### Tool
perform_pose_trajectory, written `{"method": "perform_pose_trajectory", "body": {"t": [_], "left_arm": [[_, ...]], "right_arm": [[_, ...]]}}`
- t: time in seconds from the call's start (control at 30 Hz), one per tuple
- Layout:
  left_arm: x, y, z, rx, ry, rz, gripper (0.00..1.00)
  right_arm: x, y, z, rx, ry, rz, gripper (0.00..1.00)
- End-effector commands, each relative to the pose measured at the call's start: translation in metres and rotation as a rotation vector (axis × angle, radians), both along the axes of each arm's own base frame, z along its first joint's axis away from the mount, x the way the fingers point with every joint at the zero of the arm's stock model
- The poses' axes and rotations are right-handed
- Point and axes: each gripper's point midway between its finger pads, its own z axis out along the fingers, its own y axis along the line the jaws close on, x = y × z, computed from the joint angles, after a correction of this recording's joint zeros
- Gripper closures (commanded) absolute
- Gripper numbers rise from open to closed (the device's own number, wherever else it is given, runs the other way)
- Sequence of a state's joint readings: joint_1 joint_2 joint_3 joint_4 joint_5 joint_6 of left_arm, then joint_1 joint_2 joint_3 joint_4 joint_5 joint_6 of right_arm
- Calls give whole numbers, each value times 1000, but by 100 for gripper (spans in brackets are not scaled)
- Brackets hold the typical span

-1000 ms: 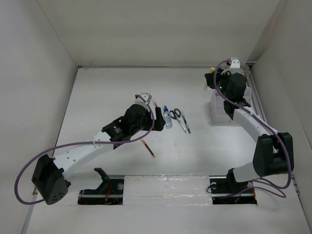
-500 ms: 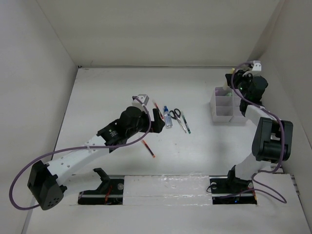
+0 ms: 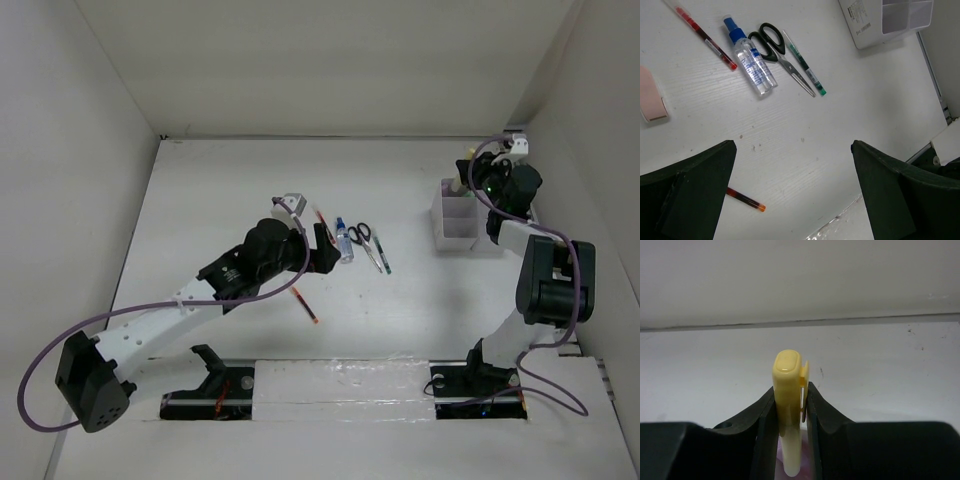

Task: Sort the stationery into containers
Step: Place the pen in the storage box, then pick up the stationery from the center of the board.

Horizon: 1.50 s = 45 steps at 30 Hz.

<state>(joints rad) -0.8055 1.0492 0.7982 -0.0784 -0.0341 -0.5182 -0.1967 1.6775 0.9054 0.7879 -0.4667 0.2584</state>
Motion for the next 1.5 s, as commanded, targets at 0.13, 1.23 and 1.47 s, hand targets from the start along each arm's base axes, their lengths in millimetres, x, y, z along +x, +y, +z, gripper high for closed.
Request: {"method": "perform_pose_trajectory", "body": {"t": [0.13,1.23,1.47], "left_arm": [[-2,-4,20,-61,-49,-21,0],[49,53,-20,178,82,421,0],[84,66,-51,288,81,494,0]], "right_arm": [[5,-2,5,1,-42,-12,97],[-77,144,91,-61,128,-250,0],[-142,208,93,8,129,12,0]]}}
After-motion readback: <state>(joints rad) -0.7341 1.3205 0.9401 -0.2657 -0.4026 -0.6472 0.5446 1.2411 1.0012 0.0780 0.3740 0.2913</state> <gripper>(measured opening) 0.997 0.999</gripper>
